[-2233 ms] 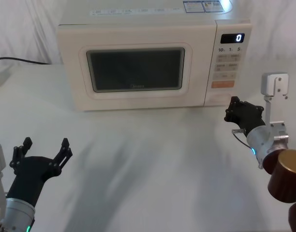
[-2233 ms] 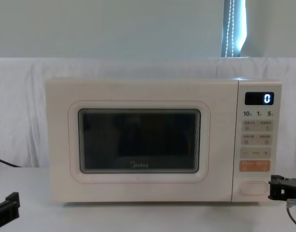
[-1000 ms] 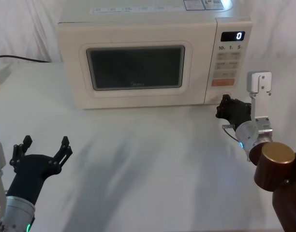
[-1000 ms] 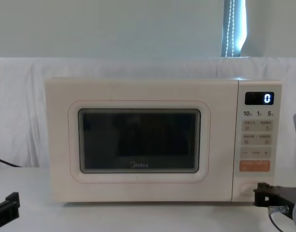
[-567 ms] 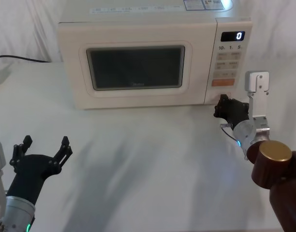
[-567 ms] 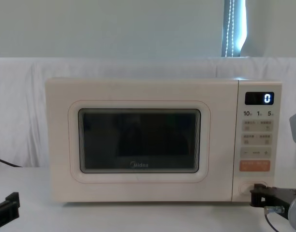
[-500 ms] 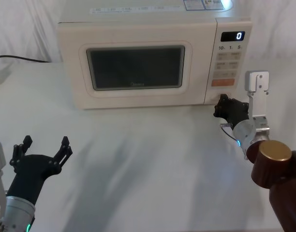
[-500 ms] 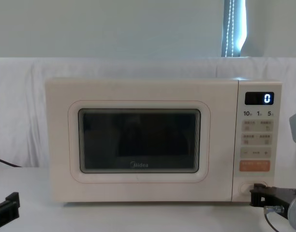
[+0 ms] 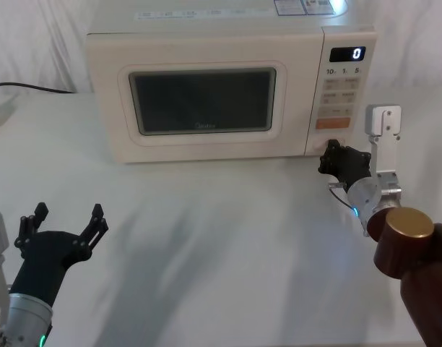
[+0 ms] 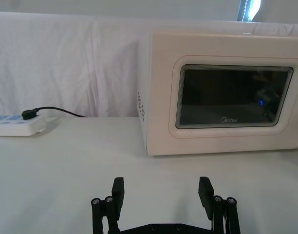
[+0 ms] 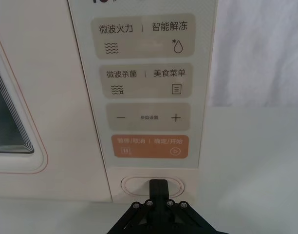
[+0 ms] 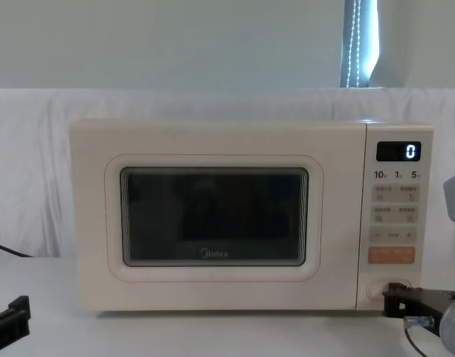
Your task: Press the button to open the microwave door with one hand; close the microwave door with the other hand.
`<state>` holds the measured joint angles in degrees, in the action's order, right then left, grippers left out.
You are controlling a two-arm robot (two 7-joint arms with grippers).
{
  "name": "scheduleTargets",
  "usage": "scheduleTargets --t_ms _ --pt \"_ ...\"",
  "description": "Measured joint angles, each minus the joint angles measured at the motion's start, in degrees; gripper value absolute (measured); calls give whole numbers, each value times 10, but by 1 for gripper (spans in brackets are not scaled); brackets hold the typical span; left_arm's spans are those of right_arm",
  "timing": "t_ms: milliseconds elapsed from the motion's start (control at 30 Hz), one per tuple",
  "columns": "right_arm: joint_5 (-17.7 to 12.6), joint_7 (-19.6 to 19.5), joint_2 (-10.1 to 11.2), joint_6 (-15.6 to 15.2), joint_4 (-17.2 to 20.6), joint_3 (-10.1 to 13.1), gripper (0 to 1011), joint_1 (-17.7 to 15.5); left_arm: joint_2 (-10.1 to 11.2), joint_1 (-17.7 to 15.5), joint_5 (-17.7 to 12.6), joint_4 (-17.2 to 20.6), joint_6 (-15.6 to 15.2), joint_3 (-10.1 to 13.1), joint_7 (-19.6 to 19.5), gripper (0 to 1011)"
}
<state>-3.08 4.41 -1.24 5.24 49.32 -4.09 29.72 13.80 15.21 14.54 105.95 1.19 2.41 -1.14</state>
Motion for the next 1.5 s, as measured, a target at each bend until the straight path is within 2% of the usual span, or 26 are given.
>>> scheduleTargets --t_ms 900,1300,1500 --pt "-1 9 0 30 -79 0 0 50 0 0 0 0 0 0 0 1001" --pt "0 8 0 32 -86 1 0 55 0 0 0 0 0 0 0 1001" --pt "0 9 0 25 -69 1 0 46 0 0 0 0 0 0 0 1001"
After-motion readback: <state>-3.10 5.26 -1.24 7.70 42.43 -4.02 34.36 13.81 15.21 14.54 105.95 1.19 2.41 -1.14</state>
